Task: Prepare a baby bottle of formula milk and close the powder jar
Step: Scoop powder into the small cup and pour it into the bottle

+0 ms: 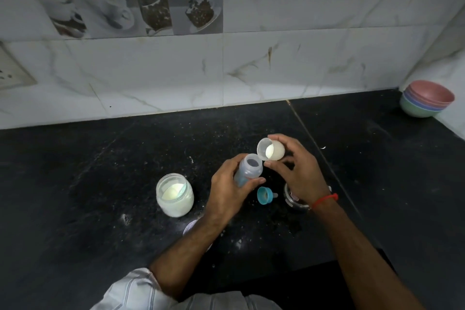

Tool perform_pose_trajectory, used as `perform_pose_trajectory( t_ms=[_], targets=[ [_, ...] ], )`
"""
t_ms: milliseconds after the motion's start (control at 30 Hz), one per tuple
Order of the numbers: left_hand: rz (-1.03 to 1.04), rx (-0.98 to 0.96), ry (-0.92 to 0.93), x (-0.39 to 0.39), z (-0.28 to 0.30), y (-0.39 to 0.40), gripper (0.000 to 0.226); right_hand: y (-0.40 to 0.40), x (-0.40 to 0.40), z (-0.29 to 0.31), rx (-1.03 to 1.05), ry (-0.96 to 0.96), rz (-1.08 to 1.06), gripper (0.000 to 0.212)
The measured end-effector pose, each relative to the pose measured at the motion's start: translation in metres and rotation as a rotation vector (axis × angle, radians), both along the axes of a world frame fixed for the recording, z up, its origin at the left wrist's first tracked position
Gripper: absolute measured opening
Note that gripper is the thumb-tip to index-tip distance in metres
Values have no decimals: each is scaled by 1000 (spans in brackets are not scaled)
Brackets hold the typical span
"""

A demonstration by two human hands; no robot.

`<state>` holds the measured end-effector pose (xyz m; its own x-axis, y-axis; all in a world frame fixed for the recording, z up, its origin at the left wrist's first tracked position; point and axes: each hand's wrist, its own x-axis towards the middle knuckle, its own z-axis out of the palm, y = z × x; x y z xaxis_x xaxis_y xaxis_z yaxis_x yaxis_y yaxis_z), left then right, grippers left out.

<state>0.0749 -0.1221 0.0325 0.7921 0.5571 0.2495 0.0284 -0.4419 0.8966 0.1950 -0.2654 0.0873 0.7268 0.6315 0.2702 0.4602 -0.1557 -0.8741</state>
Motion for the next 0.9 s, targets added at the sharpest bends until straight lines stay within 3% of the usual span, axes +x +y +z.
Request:
perform_pose_trajectory(
  t_ms=[200, 500, 900],
  targets=[
    [-6, 17, 14, -7, 11, 2, 63, 0, -2, 22, -158, -226, 111, 54],
    [4, 5, 0, -17, 18, 3, 64, 4, -8, 39, -346, -403, 221, 61],
    [-10, -10, 5, -23, 25, 2, 65, 10, -18, 61, -467, -500, 239, 62]
  ],
)
